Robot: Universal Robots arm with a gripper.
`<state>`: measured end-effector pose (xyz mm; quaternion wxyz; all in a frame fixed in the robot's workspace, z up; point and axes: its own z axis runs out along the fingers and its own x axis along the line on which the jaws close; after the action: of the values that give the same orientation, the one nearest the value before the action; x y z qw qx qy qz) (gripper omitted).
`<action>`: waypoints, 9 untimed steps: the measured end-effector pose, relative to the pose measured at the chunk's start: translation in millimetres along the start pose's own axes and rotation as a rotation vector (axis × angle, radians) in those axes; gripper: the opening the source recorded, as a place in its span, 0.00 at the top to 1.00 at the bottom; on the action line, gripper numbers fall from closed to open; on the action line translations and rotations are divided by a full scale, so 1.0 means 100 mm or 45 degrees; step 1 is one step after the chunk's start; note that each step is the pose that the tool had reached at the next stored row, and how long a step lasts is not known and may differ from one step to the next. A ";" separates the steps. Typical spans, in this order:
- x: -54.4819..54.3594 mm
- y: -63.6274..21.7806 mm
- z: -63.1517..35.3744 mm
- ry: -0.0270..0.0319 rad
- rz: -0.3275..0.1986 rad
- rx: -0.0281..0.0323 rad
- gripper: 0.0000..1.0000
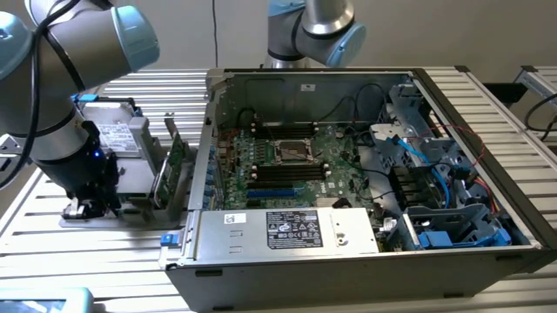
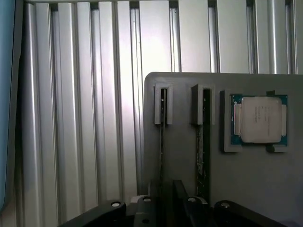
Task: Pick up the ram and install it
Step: 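Pick up the ram and move it above insertion slot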
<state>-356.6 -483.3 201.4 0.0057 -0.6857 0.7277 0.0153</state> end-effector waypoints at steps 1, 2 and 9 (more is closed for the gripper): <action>0.00 0.000 0.001 0.0002 0.000 -0.0005 0.78; 0.00 0.000 0.000 0.0008 0.000 -0.0011 0.78; -0.01 0.002 -0.212 0.0066 0.000 -0.0041 0.88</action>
<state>-356.5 -483.3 222.5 0.0027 -0.6857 0.7277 0.0147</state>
